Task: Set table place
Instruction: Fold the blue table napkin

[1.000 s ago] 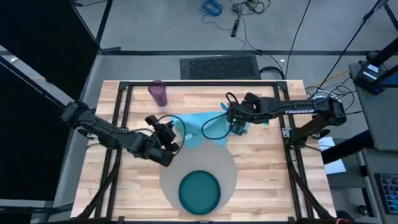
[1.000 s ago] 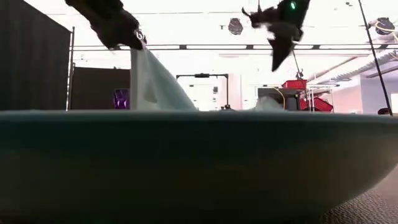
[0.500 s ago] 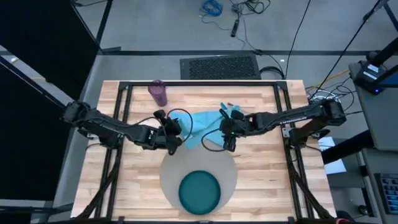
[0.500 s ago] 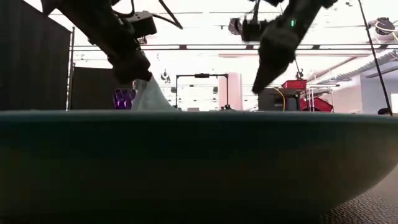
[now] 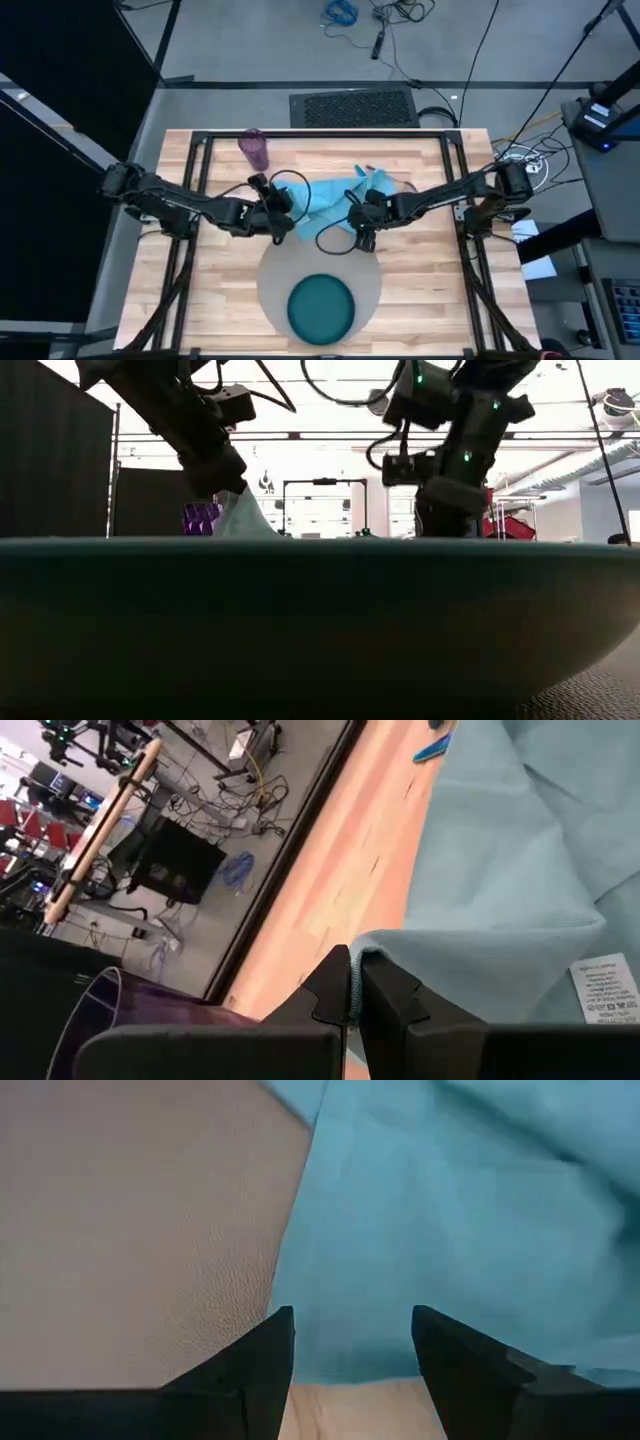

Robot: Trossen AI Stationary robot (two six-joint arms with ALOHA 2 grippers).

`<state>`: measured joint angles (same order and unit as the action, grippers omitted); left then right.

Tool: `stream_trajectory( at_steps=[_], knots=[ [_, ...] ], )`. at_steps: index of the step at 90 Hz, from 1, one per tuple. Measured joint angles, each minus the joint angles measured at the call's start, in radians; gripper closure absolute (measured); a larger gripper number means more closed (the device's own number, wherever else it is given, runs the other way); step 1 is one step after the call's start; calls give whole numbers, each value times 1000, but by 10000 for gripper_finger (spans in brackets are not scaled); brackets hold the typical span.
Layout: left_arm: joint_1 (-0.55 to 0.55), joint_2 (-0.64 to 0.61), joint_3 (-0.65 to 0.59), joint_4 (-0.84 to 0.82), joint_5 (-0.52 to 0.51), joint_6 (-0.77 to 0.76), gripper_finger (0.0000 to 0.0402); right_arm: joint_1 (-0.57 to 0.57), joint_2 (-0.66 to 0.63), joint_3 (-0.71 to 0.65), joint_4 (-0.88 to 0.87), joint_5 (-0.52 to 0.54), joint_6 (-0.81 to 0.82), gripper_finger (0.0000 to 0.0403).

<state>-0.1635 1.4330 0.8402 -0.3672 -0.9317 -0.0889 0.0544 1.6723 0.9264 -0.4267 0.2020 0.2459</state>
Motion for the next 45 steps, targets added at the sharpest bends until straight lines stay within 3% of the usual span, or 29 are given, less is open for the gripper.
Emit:
stream_trajectory(
  at_steps=[26,36,45],
  knots=[
    [0,0,0,-1,3,0,402,7,75,5,6,-20,17,226],
    [0,0,0,-1,3,0,402,7,84,6,10,-19,30,260],
    [0,0,0,-1,9,0,402,8,85,6,11,-10,36,317]
  ],
)
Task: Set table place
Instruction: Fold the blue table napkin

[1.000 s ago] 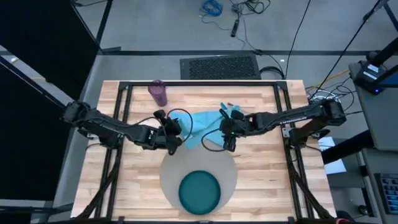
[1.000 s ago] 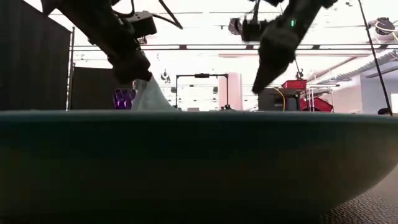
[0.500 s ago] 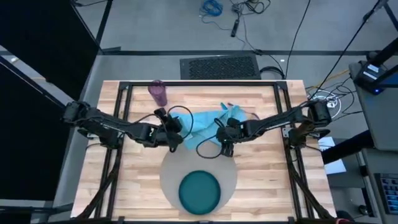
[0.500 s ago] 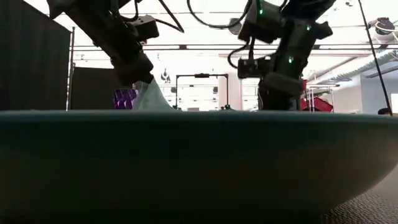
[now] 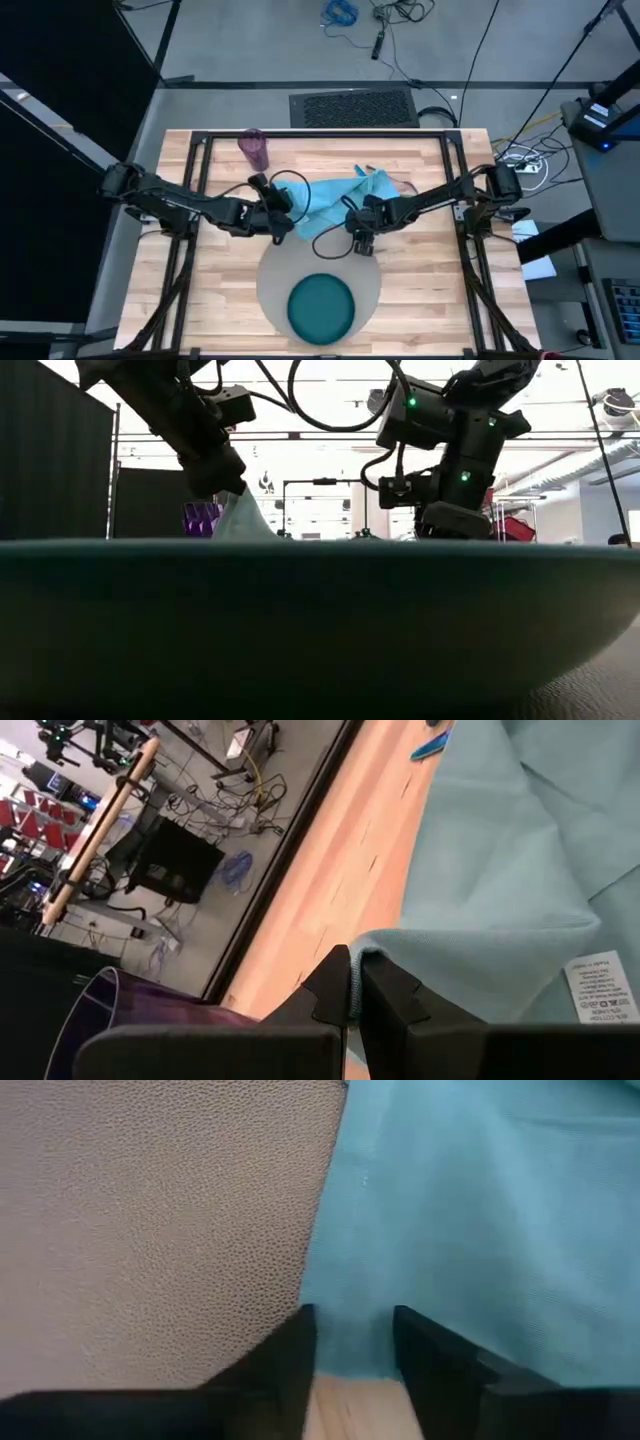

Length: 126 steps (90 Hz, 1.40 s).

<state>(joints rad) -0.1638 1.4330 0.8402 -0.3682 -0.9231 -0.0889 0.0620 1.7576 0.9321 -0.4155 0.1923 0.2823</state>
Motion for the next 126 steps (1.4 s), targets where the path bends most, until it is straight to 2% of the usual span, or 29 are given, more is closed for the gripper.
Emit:
stream_trajectory(
  at_steps=[7,12,32,47,62,87,105,126],
  knots=[
    [0,0,0,-1,6,-2,402,0,1,-1,-3,23,0,374],
    [0,0,0,-1,7,-2,402,-1,1,-2,-5,27,-6,392],
    [0,0,0,-1,13,-7,402,0,-5,33,-60,18,-7,402],
    [0,0,0,-2,23,-7,402,20,-36,151,-191,49,-31,403],
    [-5,-1,0,6,18,-3,402,58,-48,323,-401,175,-45,403],
    [-130,-126,55,3,-117,68,402,117,-69,615,-813,458,24,403],
    [-216,-263,118,-13,-164,100,402,143,-124,747,-919,563,50,403],
    [-277,-362,126,-42,-187,102,402,161,-205,850,-1046,676,105,403]
  ],
)
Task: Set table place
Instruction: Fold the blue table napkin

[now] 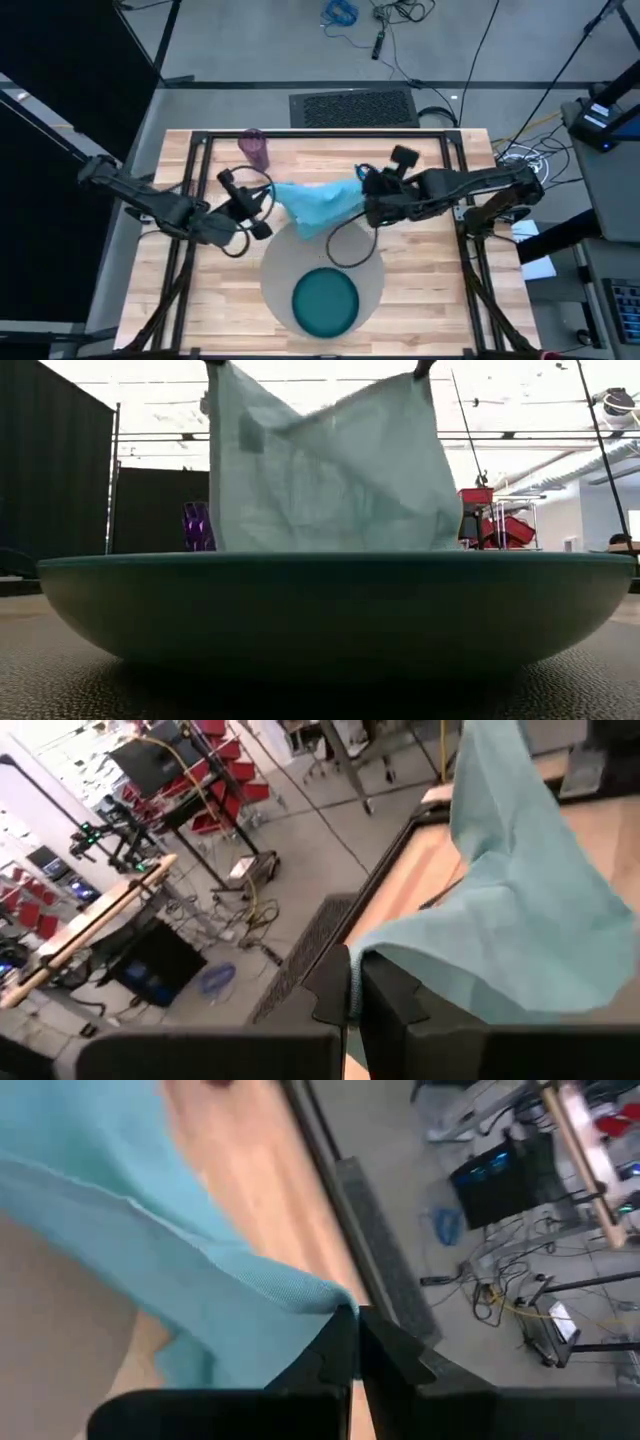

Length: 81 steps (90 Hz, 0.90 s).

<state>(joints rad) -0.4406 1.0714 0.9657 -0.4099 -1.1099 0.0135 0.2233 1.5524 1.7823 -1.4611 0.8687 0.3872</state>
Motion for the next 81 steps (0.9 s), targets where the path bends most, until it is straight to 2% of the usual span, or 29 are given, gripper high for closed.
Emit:
stream_trajectory(
  at_steps=[18,34,58,81],
  knots=[
    [-42,-37,0,7,-51,23,402,2,-43,72,-26,74,0,403],
    [-92,-57,27,11,-51,50,402,15,-44,142,-6,82,-50,403],
    [-175,-63,163,14,-68,169,402,35,-43,258,48,102,-122,403],
    [-256,-63,291,8,-74,231,402,114,-43,329,122,98,-167,403]
  ],
)
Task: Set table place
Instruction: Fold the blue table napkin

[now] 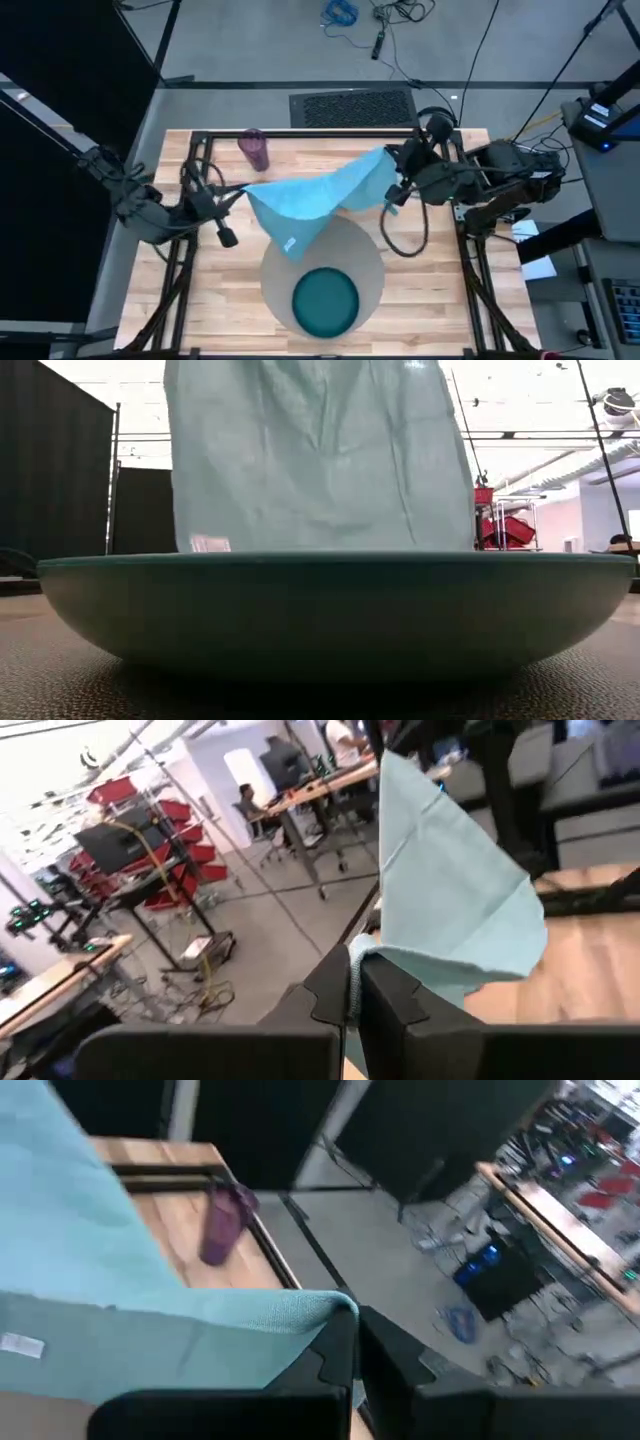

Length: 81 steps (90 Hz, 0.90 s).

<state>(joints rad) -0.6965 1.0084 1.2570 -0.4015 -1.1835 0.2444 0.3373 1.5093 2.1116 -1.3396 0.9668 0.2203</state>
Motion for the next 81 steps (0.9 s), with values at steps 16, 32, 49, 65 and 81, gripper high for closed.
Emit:
stream_trajectory(
  at_steps=[16,32,49,65,81],
  knots=[
    [-74,0,60,-2,0,6,402,90,0,18,58,-1,3,403],
    [-167,0,89,8,0,-2,402,170,3,19,124,-1,3,403],
    [-236,1,91,36,-9,-3,402,195,3,19,147,1,-3,403],
    [-277,13,82,-10,-65,-30,402,155,7,19,107,1,0,403],
    [-279,13,48,-243,-127,-219,402,82,24,19,-22,-25,68,403]
  ],
)
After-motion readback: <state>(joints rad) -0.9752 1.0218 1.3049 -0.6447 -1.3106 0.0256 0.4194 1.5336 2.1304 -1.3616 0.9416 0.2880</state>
